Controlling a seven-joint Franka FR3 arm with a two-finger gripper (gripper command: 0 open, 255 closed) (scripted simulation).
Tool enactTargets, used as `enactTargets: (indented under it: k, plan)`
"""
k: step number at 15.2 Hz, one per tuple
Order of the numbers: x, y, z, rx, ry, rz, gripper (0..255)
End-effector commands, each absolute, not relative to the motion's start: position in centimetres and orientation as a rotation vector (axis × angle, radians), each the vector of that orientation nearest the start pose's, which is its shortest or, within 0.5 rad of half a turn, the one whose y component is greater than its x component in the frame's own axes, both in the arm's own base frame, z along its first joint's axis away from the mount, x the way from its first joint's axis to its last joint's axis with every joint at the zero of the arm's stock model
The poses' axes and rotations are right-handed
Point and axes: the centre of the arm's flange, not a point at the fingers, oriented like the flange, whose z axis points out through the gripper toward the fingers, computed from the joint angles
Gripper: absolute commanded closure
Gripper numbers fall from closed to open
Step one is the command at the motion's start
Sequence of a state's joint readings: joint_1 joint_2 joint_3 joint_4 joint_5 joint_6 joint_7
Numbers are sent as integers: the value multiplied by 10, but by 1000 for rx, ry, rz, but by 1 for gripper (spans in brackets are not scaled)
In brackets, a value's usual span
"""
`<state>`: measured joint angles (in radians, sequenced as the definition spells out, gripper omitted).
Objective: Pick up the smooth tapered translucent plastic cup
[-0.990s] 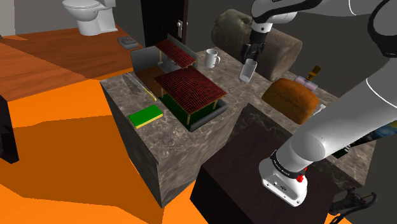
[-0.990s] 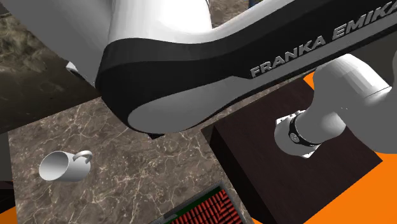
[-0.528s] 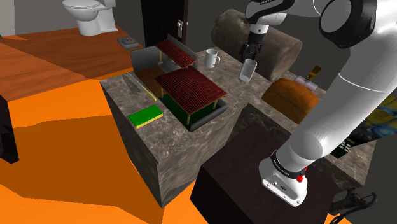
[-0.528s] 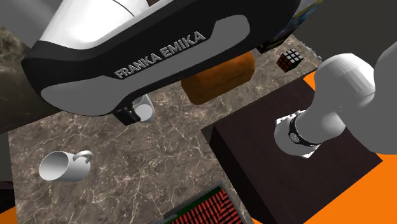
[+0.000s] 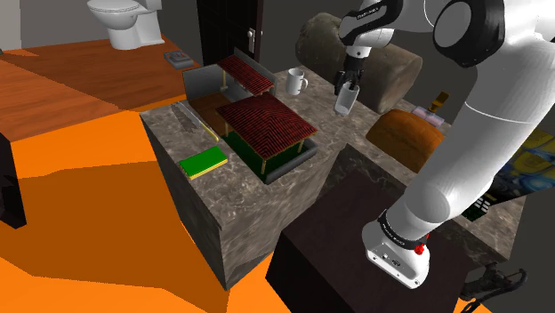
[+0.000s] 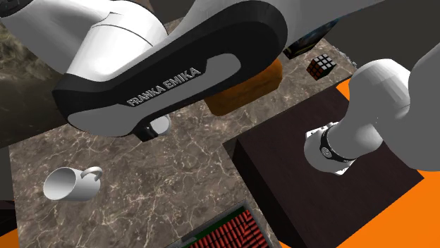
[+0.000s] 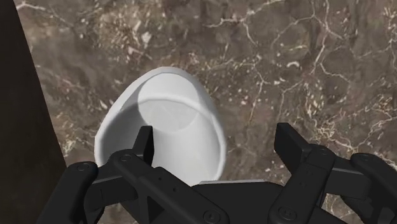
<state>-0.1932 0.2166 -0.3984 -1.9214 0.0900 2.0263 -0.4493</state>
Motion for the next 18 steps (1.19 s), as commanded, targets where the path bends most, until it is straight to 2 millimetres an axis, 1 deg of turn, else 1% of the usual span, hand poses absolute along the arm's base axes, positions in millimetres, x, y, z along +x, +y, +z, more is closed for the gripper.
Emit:
enactTargets:
  k: [1,2,11,18]
  plan:
    - [500,-318,376,-3084,280,129,0]
    - [501,-318,375,-3084,280,129,255]
    - [500,-318,376,-3084,280,129,255]
    - [500,-318,413,-3084,280,129,255]
